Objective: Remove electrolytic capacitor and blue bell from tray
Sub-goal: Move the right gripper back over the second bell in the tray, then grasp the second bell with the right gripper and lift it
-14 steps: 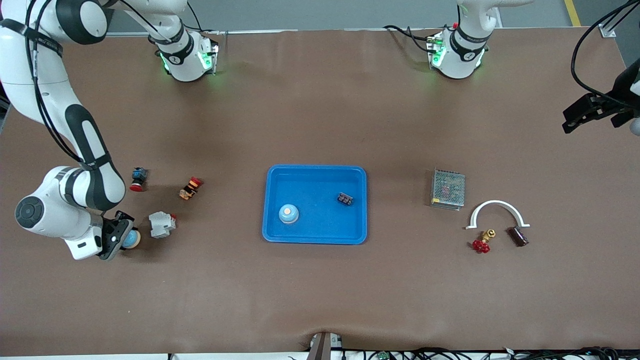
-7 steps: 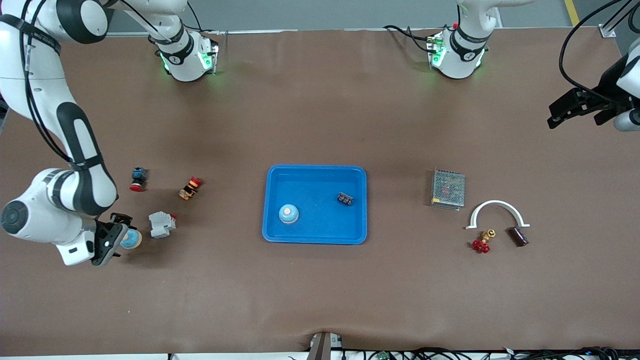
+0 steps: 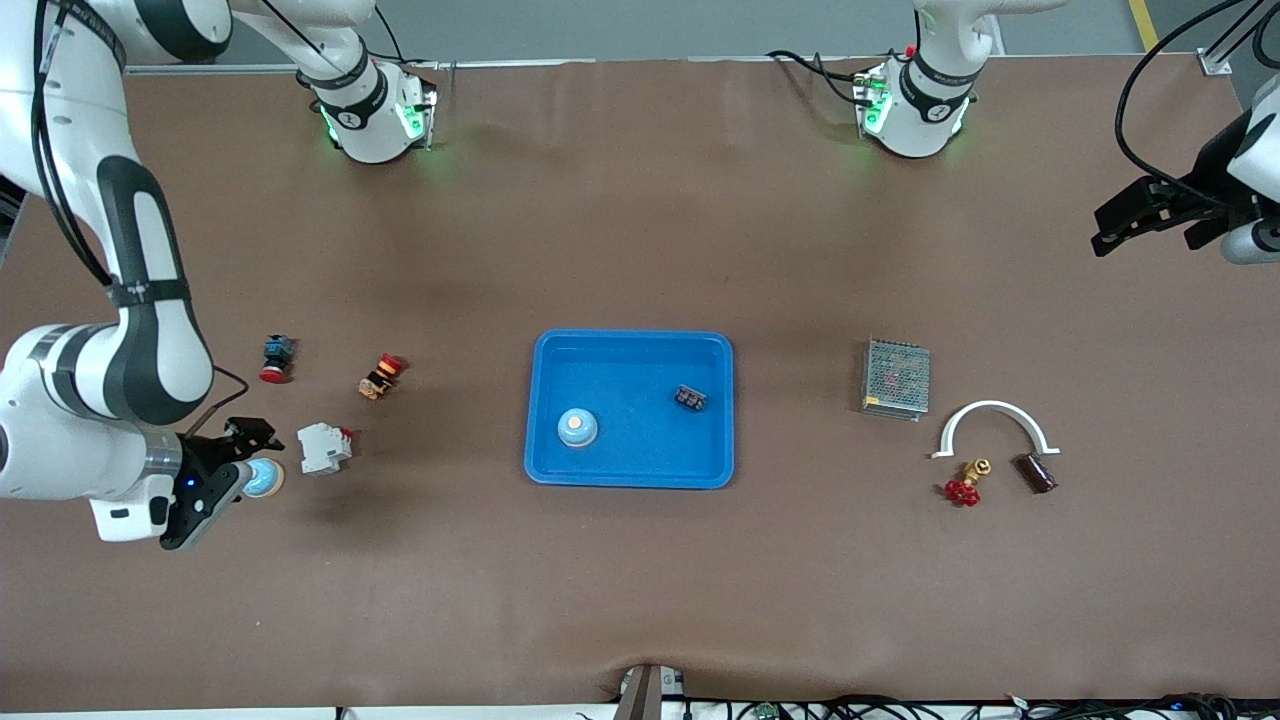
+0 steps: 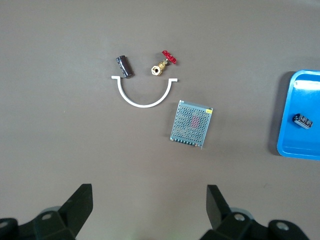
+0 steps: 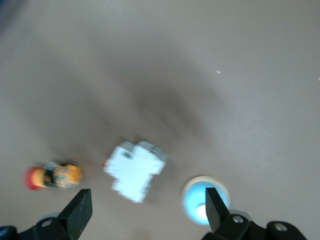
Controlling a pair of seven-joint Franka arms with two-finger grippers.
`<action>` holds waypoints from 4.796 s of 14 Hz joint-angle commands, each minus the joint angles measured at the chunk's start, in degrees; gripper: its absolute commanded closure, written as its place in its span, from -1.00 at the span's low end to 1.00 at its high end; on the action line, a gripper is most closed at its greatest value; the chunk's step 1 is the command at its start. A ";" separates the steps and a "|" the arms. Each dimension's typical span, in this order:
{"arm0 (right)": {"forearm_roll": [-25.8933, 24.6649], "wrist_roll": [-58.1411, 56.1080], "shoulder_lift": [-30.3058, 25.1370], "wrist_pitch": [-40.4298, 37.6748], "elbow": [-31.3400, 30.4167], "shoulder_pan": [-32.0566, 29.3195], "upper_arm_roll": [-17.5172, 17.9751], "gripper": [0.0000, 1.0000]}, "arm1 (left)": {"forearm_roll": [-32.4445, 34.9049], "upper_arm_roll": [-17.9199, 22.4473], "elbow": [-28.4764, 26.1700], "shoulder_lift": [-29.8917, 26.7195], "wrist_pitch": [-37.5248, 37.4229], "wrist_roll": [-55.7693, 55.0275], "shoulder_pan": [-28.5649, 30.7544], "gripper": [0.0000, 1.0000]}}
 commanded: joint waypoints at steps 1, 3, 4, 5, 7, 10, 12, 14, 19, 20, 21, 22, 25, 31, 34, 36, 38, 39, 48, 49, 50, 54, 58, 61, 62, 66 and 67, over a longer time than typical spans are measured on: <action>0.58 15.16 -4.82 -4.93 -0.81 4.59 -0.22 -1.00 | -0.38 0.30 -0.14 -0.85 -0.46 1.62 0.62 -1.00; 0.84 27.37 -7.11 -6.17 -0.81 8.90 -0.22 -1.00 | -0.38 0.13 0.30 -1.11 -0.54 1.97 0.53 -1.00; 1.02 33.79 -7.47 -6.44 -0.81 10.92 -0.22 -1.00 | -0.38 -0.05 1.00 -1.03 -1.41 1.36 0.27 -1.00; 1.11 39.77 -7.90 -6.27 -0.99 12.86 -0.04 -1.00 | -0.47 -0.13 1.70 -0.94 -1.94 1.18 0.35 -1.00; 1.28 50.24 -7.82 -5.30 -0.90 17.08 -0.13 -1.00 | -0.73 0.30 1.89 -1.03 -2.91 1.79 0.62 -1.00; 2.60 68.86 -7.38 0.13 -1.25 22.88 -0.22 -1.00 | -1.08 0.30 3.20 -1.20 -3.97 1.45 0.79 -1.00; 2.51 78.29 -6.25 4.87 -1.43 27.18 -0.31 -1.00 | -1.08 0.22 3.91 -1.11 -3.97 1.36 0.71 -1.00; 1.90 83.93 -4.31 8.57 -1.43 29.48 -0.31 -1.00 | -1.08 0.13 3.82 -0.94 -3.97 1.44 0.70 -1.00; 1.90 85.01 1.83 16.40 -1.43 32.12 -0.31 -1.00 | -0.91 -0.14 3.56 0.20 -3.97 0.92 0.35 -1.00; 1.72 84.92 2.98 18.33 -1.43 33.00 -0.39 -1.00 | -0.91 -0.22 3.73 0.90 -3.88 0.92 0.35 -1.00; 1.72 84.92 4.03 19.91 -1.52 33.53 -0.48 -1.00 | -0.65 -0.22 3.91 1.43 -3.54 0.92 0.35 -1.00; 1.55 84.92 4.83 20.71 -1.95 34.05 -0.57 -1.00 | -0.47 -0.22 3.91 1.52 -3.18 0.92 0.27 -1.00; 0.67 84.83 6.33 22.29 -2.30 34.59 -0.66 -1.00 | -0.12 -0.40 3.91 1.52 -2.30 0.83 0.26 -1.00; -7.33 84.83 8.08 24.67 -4.33 34.76 -0.57 -1.00 | -0.56 -0.22 3.47 0.91 -2.65 0.92 0.70 -1.00; -7.33 84.83 9.23 26.78 -4.33 34.76 -0.57 -1.00 | -0.56 -0.22 3.55 0.99 -2.65 0.74 0.62 -1.00; -7.33 84.83 9.84 27.05 -4.24 35.03 -0.57 -1.00 | -0.29 -0.22 3.12 1.00 -2.74 0.83 0.70 -1.00; -7.33 84.83 10.19 28.01 -4.33 35.20 -0.57 -1.00 | -0.20 -0.22 3.20 0.99 -2.92 0.83 0.79 -1.00; -7.42 84.83 10.54 28.10 -4.24 35.38 -0.57 -1.00 | -0.20 -0.22 3.20 0.99 -2.92 0.83 0.79 -1.00; -9.61 84.30 12.13 30.56 -5.29 36.17 -0.66 -1.00 | 1.37 -1.10 2.94 1.26 -3.27 -0.13 0.27 -1.00; -9.62 84.30 12.13 30.47 -5.38 36.26 -0.66 -1.00 | 1.64 -1.45 2.94 1.17 -3.62 -0.92 0.26 -1.00; -9.62 84.30 12.13 30.47 -5.73 36.26 -0.66 -1.00 | 1.64 -1.89 2.94 1.17 -3.71 -1.28 0.35 -1.00; -9.62 84.22 12.13 30.47 -6.09 36.26 -0.66 -0.92 | 1.64 -1.89 2.77 0.91 -3.97 -1.54 0.53 -1.00; -9.53 84.21 12.13 30.47 -6.00 36.26 -0.66 -0.09 | 1.64 -1.89 2.59 0.03 -4.06 -1.54 0.62 -1.00; -9.53 84.30 12.13 30.47 -5.91 36.26 -0.66 0.23 | 1.64 -1.89 2.85 0.73 -3.45 -1.63 0.70 -1.00; -9.53 84.30 12.13 30.47 -5.91 36.26 -0.66 0.23 | 1.64 -1.81 2.85 0.82 -3.27 -1.63 0.62 -1.00; -9.44 84.56 11.78 30.04 -5.56 36.78 -0.57 0.23 | 1.64 -1.89 2.77 0.82 -2.83 -1.63 0.62 -1.00; -9.44 84.57 11.60 29.86 -5.47 37.31 -0.57 0.23 | 1.64 -1.89 2.68 0.82 -2.92 -1.63 0.70 -1.00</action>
